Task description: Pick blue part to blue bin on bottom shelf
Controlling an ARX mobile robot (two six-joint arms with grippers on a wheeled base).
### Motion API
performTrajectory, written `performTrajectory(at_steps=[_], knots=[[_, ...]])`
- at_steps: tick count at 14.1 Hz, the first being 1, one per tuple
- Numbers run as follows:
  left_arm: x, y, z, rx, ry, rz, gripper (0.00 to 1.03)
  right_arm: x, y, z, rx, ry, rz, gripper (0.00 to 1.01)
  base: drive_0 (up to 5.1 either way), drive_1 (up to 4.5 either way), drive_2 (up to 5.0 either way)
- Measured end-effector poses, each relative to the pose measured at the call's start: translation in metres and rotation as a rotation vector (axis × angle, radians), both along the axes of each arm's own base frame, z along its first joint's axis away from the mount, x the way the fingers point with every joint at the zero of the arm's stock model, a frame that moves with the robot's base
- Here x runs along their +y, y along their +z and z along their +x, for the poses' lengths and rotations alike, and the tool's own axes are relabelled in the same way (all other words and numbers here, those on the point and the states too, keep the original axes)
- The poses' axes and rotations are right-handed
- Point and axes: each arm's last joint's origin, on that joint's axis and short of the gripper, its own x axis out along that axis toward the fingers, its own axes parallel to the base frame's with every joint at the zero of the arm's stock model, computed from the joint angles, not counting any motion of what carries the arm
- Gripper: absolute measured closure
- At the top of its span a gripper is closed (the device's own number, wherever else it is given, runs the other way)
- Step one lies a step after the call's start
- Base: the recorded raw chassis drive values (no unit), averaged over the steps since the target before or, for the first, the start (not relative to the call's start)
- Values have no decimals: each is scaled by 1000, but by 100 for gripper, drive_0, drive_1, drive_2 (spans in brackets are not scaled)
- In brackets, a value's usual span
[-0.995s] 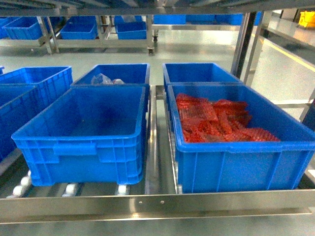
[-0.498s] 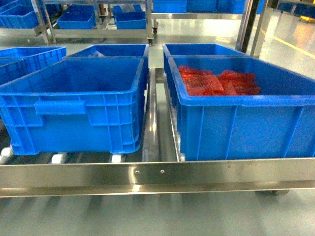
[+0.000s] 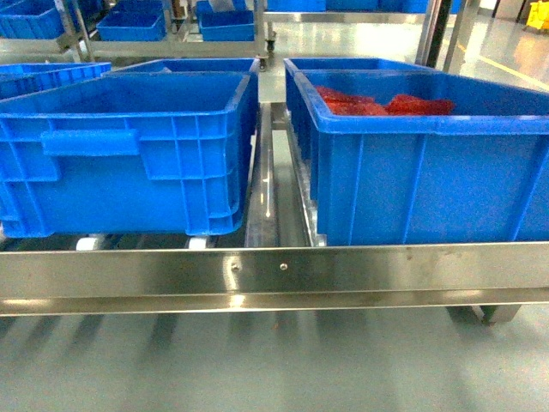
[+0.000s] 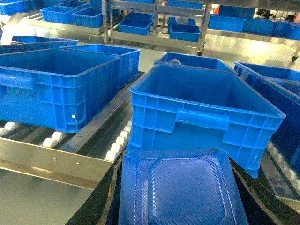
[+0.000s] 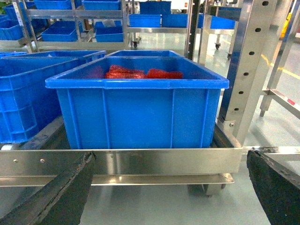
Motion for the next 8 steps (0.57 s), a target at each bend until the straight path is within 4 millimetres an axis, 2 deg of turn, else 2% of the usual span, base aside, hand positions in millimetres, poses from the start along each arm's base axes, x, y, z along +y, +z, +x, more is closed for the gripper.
performTrajectory(at_steps=[6,8], knots=[[0,1,0,-10,0,-2,59,0,1,0,-6,-1,0,3,0,0,0],[0,1,0,-6,0,-1,59,0,0,0,-2,-1,0,3,-4,415,-422]])
